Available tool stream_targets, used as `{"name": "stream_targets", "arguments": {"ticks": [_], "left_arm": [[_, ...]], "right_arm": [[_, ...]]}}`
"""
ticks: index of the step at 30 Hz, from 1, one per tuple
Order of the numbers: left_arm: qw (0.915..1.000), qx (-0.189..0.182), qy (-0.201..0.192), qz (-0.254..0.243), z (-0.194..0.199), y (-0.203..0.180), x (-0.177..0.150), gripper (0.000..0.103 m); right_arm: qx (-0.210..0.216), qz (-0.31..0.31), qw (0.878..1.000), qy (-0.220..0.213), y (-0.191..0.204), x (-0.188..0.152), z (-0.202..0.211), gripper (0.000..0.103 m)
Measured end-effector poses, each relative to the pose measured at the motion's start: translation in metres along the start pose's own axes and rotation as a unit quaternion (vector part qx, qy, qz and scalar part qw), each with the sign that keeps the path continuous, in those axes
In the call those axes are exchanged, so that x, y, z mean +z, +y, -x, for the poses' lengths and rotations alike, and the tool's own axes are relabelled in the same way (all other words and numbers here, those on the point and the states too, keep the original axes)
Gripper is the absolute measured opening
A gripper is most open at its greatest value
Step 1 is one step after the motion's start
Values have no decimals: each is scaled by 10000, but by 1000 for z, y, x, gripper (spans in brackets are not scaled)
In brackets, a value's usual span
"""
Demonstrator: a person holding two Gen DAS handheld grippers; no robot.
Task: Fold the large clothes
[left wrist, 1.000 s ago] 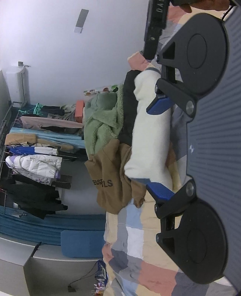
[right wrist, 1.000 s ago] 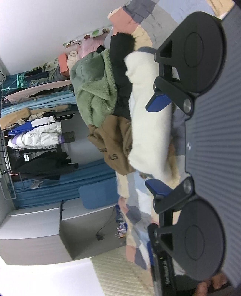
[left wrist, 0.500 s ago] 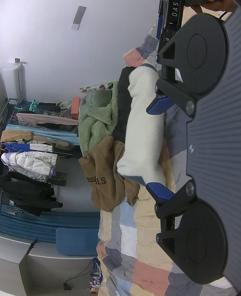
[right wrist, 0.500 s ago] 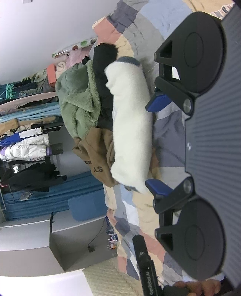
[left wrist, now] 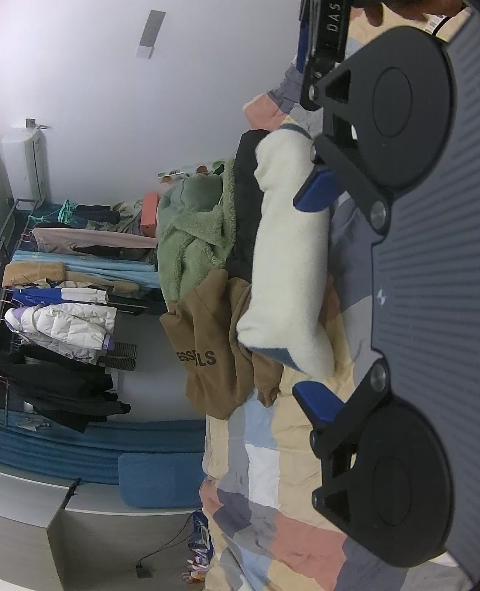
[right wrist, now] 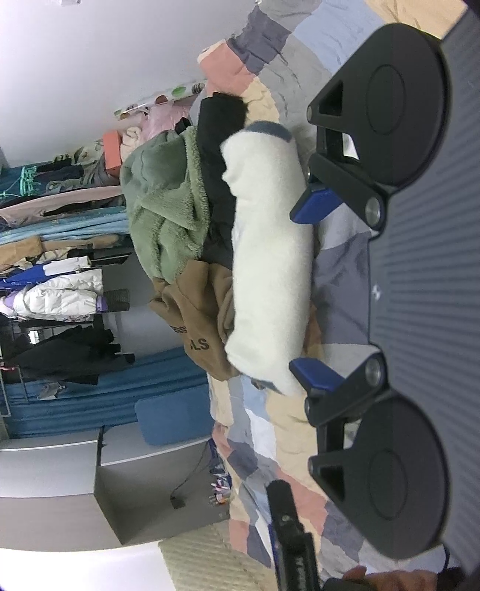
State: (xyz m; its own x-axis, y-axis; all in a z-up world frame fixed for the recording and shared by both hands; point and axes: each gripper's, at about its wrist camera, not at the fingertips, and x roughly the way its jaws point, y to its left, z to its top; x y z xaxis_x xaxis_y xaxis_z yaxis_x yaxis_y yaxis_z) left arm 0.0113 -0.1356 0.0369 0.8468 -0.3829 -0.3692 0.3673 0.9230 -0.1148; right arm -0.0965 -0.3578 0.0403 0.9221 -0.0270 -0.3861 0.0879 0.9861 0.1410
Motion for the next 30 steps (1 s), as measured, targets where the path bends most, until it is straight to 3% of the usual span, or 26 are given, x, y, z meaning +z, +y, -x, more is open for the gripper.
{"name": "stream_targets", "arguments": {"ticks": [3,20,30], "left_arm": [[10000,-23,-12,5,2,-1,2,103],[9999,150,1,-8,7,-9,7,103],[10000,5,-48,26,8,-12,6,103]], "right_arm": [[-90,-43,9999,-27,-3,4,0,103],[-144,-156,9997,93,-5,4,0,103],[-133,-126,9997,149,-6,5,-2,103]]}}
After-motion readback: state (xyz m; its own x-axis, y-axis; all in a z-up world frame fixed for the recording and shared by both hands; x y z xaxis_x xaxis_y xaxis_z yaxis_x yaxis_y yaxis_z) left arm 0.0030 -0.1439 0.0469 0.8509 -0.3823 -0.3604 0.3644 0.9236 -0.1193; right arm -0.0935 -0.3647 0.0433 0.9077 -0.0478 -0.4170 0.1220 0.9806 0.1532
